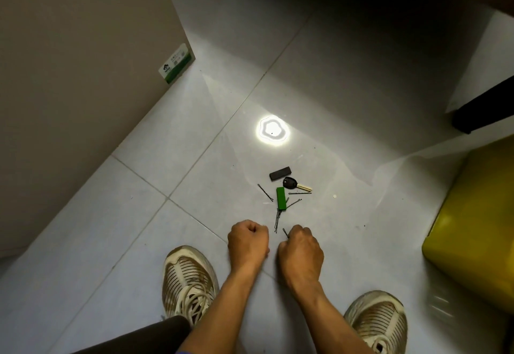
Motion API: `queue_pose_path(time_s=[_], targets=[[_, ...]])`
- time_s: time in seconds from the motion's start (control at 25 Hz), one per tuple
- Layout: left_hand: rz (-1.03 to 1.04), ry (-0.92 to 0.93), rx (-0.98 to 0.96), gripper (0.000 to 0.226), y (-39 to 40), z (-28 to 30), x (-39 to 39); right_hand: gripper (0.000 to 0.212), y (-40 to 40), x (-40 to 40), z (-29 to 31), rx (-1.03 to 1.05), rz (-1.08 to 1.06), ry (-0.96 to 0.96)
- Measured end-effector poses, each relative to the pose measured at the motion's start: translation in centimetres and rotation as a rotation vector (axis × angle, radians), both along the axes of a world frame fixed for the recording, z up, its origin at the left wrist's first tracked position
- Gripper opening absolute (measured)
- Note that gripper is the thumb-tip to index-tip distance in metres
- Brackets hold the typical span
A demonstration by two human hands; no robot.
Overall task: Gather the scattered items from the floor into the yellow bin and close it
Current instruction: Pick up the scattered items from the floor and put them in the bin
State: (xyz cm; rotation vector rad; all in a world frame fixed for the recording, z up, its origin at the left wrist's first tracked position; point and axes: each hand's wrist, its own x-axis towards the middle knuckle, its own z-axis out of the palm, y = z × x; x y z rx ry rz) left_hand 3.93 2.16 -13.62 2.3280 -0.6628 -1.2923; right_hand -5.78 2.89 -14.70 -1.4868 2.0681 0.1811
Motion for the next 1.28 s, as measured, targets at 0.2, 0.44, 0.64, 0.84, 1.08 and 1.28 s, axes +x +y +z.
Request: queue_pose_path(time_s=[0.2,0.44,0.64,0.84,1.08,1.28], targets=[[0.194,0.138,0.033,0.023,-2.9,0.2,0.7,0.023,0.4,0.1,-0.1,-0.040,0.068,0.012],[-0.644,-0.337,-0.074,0.026,-2.7,-1.0,-1.4,0.022,0.1,-0.8,-0.7,-0.028,0.138,0.021],[-0.771,-0.385,-0.073,0.021,-2.8,-1.8,-2.7,0.011,-0.9,-2.8,-0.1,-0.043,-0.209,-0.241],[-0.775,-0.394,-0.079,0.022,-2.2,-1.6,-2.5,0.013,-2.1,-4.9,0.0,-0.171,-0.465,-0.429],[-0.816,-0.474,-0.191,0.031,-0.7,-2.1,-1.7,0.017,-2.7,-4.8,-0.5,-0.141,-0.473,-0.478],[-0.613,-0.449,-0.168,0.044,2.0,-2.2,-1.1,0.021,-2.4,-4.2,-0.3,-0.072,-0.590,-0.604]])
